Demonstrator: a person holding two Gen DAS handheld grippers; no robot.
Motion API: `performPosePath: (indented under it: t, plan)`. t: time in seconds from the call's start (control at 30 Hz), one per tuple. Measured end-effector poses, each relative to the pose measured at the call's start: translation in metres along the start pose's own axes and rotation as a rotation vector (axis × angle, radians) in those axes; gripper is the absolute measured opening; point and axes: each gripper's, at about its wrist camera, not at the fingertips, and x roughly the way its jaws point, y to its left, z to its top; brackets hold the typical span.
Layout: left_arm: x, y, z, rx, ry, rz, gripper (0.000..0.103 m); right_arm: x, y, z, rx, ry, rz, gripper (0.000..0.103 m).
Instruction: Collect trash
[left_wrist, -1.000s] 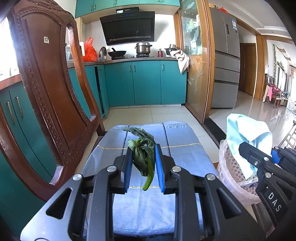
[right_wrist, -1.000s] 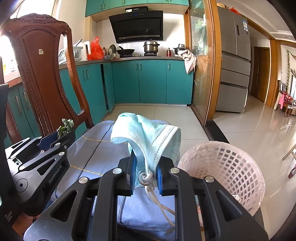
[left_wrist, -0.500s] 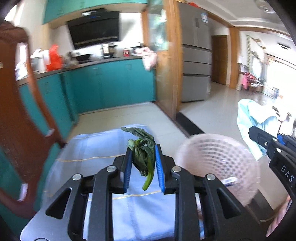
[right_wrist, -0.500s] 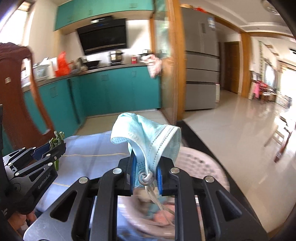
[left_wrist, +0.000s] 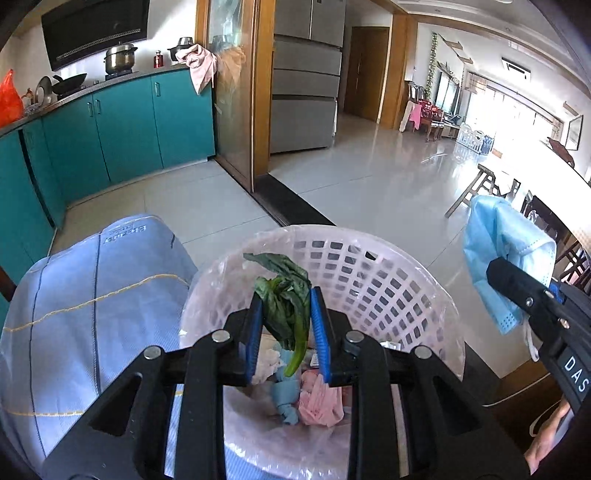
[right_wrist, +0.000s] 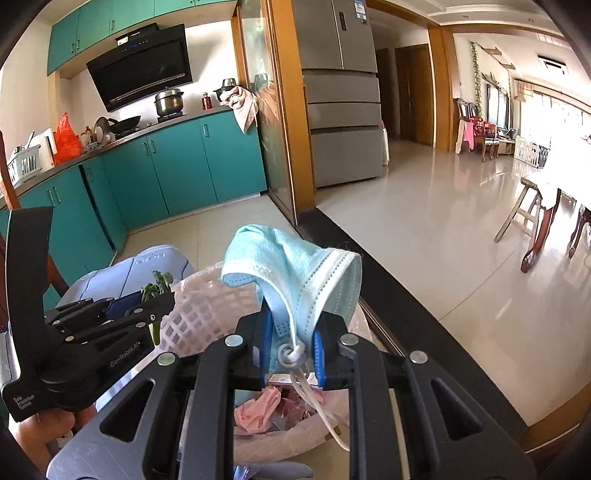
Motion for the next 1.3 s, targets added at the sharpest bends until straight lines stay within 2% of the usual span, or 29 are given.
performPosePath:
  t: [0.03,0.07,0.1,0.17,0.27,0.3,0.37,0.43,0.67,0.73,0.87,0.93,1.03,1.17,1.3]
  plan:
    - [0.004,0.000,0.002,0.003,0.012,-0.018,0.032,0.002,0.000,0.001,0.000,0.001,0.003,0.019]
    - [0.005,0.001,0.002,0.009,0.016,-0.026,0.040,0.004,0.001,0.003,-0.001,0.001,0.006,0.019]
    - [0.005,0.001,0.003,0.017,0.010,-0.019,0.058,0.007,0.002,0.003,-0.001,0.002,0.010,0.019]
    - [0.002,0.001,0.005,0.016,-0.021,0.019,0.078,0.013,0.006,0.003,0.001,0.009,0.020,0.019]
    - [-0.002,0.011,0.008,-0.013,-0.026,0.049,0.079,0.023,0.010,0.004,-0.005,0.032,0.045,0.021]
    - [-0.005,0.018,0.008,-0.035,-0.029,0.069,0.080,0.025,0.013,0.003,-0.011,0.038,0.051,0.024]
    - [-0.012,0.031,0.006,-0.074,-0.040,0.101,0.082,0.027,0.015,0.003,-0.019,0.044,0.063,0.038]
    - [-0.021,0.043,0.005,-0.111,-0.056,0.127,0.084,0.028,0.017,0.002,-0.016,0.050,0.078,0.058]
    - [-0.062,0.065,-0.006,-0.147,-0.127,0.235,0.091,0.018,0.021,0.002,-0.007,0.038,0.096,0.067]
    - [-0.076,0.067,-0.012,-0.149,-0.149,0.260,0.094,0.009,0.022,0.003,-0.010,0.020,0.092,0.073]
    - [-0.111,0.070,-0.026,-0.142,-0.193,0.332,0.100,-0.017,0.029,0.002,-0.026,-0.031,0.093,0.084]
    - [-0.133,0.070,-0.034,-0.144,-0.214,0.365,0.100,-0.035,0.037,-0.001,-0.049,-0.072,0.100,0.094]
    - [-0.165,0.069,-0.043,-0.146,-0.232,0.426,0.100,-0.068,0.050,-0.007,-0.086,-0.140,0.104,0.100]
    - [-0.215,0.059,-0.060,-0.138,-0.286,0.484,0.100,-0.119,0.068,-0.014,-0.149,-0.240,0.097,0.100]
    - [-0.263,0.050,-0.077,-0.158,-0.321,0.462,0.100,-0.163,0.076,-0.023,-0.176,-0.297,0.071,0.100]
